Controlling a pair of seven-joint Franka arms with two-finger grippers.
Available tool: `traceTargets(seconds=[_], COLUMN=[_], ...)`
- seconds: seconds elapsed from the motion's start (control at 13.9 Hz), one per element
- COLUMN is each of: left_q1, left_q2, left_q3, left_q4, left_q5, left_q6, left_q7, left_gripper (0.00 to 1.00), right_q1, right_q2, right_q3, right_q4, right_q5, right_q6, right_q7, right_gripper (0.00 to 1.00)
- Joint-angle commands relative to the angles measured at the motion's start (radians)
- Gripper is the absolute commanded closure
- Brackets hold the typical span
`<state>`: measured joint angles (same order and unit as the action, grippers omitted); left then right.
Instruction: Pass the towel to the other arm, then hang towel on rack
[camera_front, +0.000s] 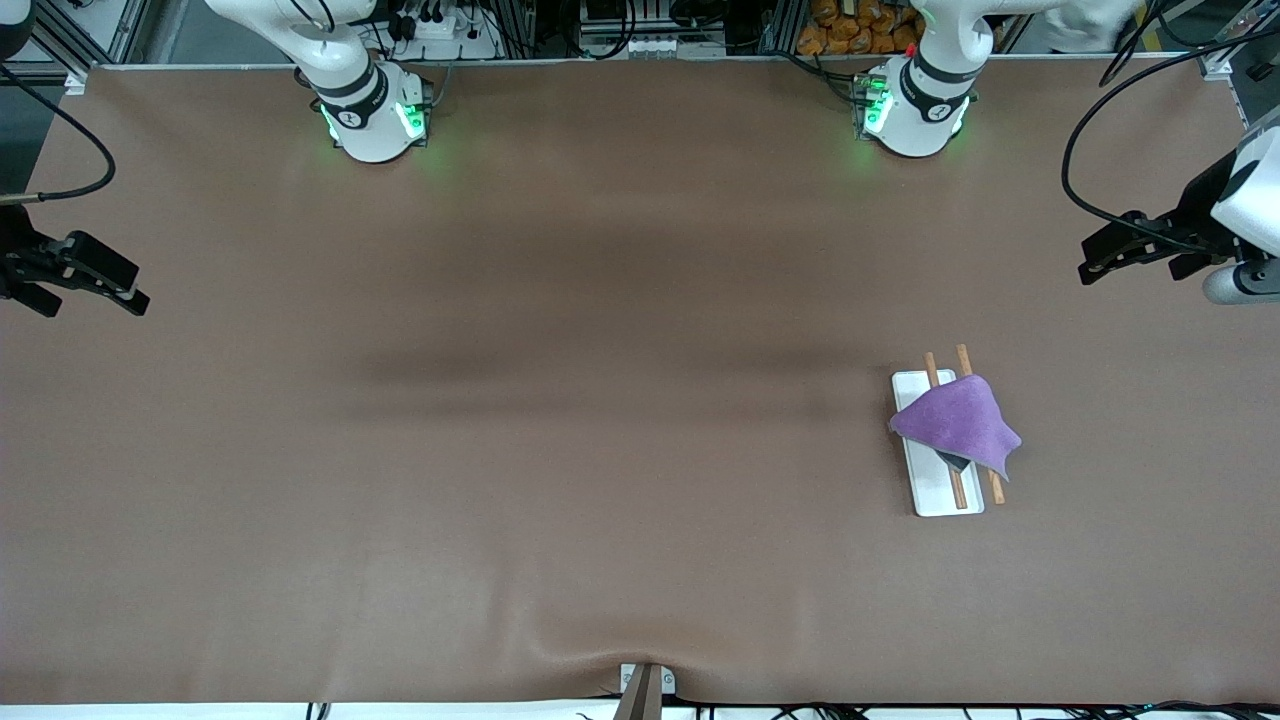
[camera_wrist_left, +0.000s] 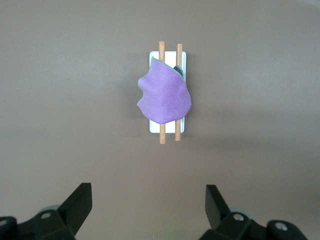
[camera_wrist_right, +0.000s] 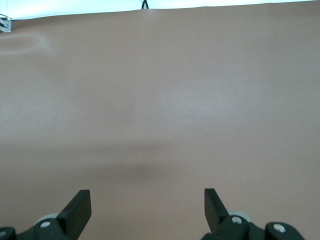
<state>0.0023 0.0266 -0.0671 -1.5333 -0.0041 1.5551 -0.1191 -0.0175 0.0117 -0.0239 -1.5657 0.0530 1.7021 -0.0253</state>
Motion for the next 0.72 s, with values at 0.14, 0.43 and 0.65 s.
traceTargets(seconds=[0.14,0.43,0.65], left_q1=[-0.010,-0.024,-0.007], left_q2=[-0.094,-0.083,-0.057], left_q3=[0.016,0.020,0.016], left_q4=[-0.089,-0.070,-0.065], left_q5=[0.010,0.023,0.024], left_q6=[0.017,0.010,0.010], left_q7=[-0.007,-0.008,0.010], left_gripper=[0.00,0.00,0.00], right_q1=[0.008,0.005,0.008], right_q2=[0.013,0.013,0.013], right_q3=[0.004,0.004,0.004], right_q4=[0.024,0.024,0.024], right_q5=[-0.018,-0.019,-0.019], right_q6=[-0.027,-0.033,-0.033], right_q7=[0.057,0.056,0.056], right_gripper=[0.00,0.00,0.00])
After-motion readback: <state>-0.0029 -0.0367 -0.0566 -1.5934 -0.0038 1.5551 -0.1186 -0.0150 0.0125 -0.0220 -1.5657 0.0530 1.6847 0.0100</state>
